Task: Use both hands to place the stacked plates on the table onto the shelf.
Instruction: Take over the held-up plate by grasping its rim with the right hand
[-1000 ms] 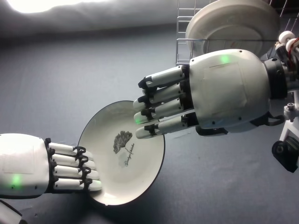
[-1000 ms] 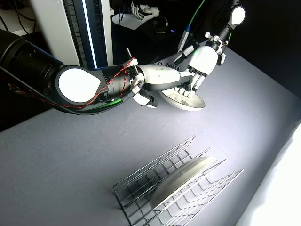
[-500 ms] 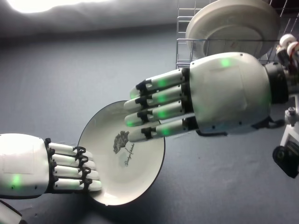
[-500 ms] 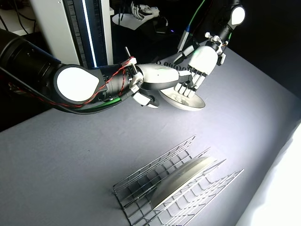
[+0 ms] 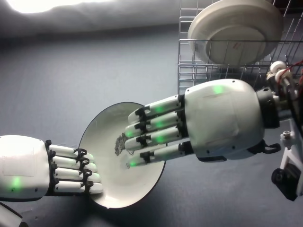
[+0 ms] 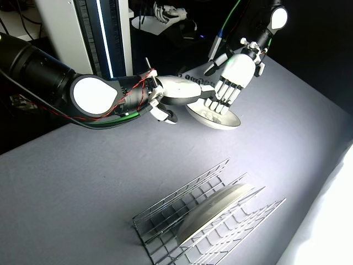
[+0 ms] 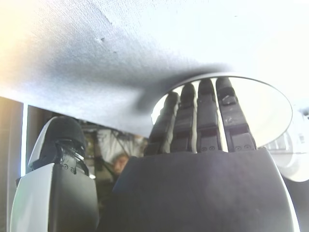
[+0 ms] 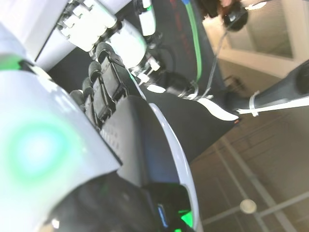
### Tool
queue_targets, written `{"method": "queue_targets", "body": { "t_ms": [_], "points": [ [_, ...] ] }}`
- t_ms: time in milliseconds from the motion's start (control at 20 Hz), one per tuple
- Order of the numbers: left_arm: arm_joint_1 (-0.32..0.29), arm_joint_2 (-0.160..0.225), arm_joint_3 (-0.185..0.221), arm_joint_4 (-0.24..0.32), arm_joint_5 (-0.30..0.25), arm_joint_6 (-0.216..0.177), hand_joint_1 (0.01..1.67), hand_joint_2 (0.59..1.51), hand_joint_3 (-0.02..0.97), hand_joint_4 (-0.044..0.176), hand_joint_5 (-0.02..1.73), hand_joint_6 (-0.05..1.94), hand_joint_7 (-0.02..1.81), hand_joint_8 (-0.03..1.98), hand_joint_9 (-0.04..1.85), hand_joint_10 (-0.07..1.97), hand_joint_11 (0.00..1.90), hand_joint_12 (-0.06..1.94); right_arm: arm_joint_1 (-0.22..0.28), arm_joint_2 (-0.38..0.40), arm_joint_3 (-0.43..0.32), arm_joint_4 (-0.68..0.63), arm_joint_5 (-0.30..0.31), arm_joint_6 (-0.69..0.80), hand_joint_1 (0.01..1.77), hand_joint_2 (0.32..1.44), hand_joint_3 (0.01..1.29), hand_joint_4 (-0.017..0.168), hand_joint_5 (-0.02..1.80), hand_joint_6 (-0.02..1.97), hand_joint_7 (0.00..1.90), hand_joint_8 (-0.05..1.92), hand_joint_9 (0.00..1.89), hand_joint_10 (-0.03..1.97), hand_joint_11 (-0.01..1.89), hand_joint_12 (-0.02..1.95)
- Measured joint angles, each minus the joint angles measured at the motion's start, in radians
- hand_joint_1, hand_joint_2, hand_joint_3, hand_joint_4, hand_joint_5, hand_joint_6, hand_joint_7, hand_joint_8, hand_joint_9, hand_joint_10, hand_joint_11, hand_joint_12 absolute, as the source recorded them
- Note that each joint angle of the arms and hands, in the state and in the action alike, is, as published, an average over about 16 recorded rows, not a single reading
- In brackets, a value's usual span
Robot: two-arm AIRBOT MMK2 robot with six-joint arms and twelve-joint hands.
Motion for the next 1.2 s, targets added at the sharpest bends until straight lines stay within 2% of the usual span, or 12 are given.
{"method": "queue_targets", "body": {
  "t_ms": [1050,1200],
  "points": [
    [0.0,0.0,0.0,0.0,-0.002,0.0,0.02,1.137,0.015,-0.01,0.04,-0.03,0.07,-0.01,0.1,-0.02,0.02,0.2,-0.035,-0.191,0.148,0.032,-0.087,-0.017,1.15,1.12,0.01,0.003,0.14,0.01,0.09,0.02,0.1,0.02,0.01,0.54],
    [0.0,0.0,0.0,0.0,-0.002,0.0,0.02,1.137,0.014,-0.01,0.04,-0.03,0.07,-0.01,0.1,-0.01,0.02,0.2,-0.037,-0.206,0.161,0.044,-0.096,-0.024,1.14,1.13,0.01,0.003,0.16,0.01,0.11,0.02,0.11,0.02,0.01,0.59]
  ]
}}
